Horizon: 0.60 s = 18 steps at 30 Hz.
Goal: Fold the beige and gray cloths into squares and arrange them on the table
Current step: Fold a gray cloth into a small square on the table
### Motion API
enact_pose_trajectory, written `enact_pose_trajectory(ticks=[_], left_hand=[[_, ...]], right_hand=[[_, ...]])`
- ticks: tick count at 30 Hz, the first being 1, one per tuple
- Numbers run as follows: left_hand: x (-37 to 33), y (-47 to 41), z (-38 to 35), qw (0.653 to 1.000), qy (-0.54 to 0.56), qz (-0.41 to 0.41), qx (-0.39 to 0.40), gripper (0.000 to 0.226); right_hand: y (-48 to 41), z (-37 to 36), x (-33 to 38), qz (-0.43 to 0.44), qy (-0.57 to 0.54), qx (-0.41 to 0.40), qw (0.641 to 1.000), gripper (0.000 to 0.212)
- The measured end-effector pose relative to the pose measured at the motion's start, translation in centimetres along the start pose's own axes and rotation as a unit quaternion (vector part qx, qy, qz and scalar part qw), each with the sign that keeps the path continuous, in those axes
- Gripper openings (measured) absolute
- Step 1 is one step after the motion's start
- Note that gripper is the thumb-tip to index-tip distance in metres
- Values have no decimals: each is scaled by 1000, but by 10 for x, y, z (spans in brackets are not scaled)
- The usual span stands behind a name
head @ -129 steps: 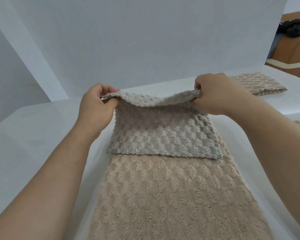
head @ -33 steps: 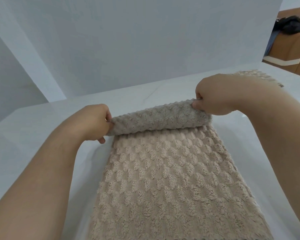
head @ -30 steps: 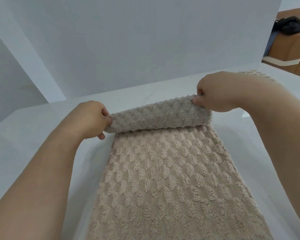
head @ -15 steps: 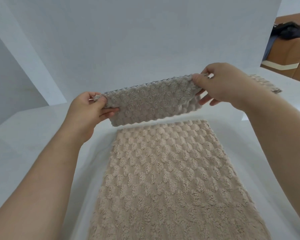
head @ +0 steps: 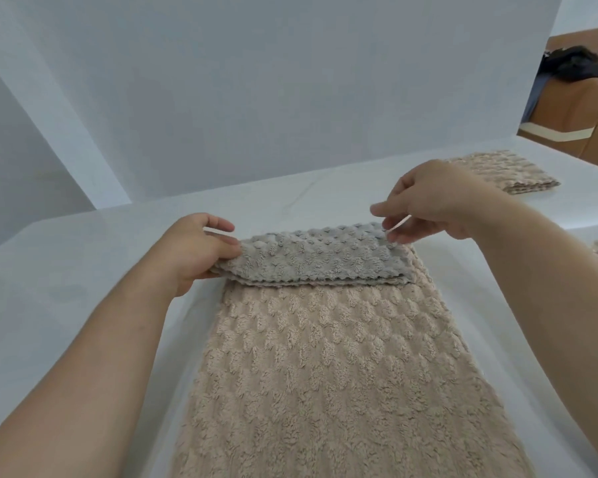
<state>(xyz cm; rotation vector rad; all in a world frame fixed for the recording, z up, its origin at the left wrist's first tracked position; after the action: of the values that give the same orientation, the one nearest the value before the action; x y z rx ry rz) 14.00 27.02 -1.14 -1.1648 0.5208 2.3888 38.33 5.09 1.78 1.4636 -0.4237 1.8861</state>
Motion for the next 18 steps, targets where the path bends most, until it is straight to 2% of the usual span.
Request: enact_pose_trajectory(ticks=[4,7,9,14,16,18], left_hand=[[4,-2,0,999,-32,35,24,36],[7,-5,0,998,-25,53,15,24],[14,-8,2,996,-53,69,-6,33],[48,-34,9,995,-60,75,-20,77],[54,-40,8,996,-49,71,-18,76],[40,-26,4,998,-32,58,-17,60]], right_hand=[[-7,-1,-6,11,107,-30,994,26],[-11,1,-9,24,263,-67,962,38],[-10,2,-11,28,339,-81,937,49],[-20,-5,-31,2,341,-64,938,57],[-27,-7,-38,1,326,-63,943,58],[-31,-10,-41,2,306,-58,950,58]])
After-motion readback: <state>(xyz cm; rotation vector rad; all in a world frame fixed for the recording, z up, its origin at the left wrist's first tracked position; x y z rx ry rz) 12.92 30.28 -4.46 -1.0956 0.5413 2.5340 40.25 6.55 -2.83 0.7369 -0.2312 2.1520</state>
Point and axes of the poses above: each hand's wrist, its own y-axis away from the middle knuckle, its own z-axis out of the back of the hand, x = y × z, the point moved 4 cm from there along -y, towards the middle knuckle, and after that the axes turned 9 degrees about -y, right-handed, at the moved point
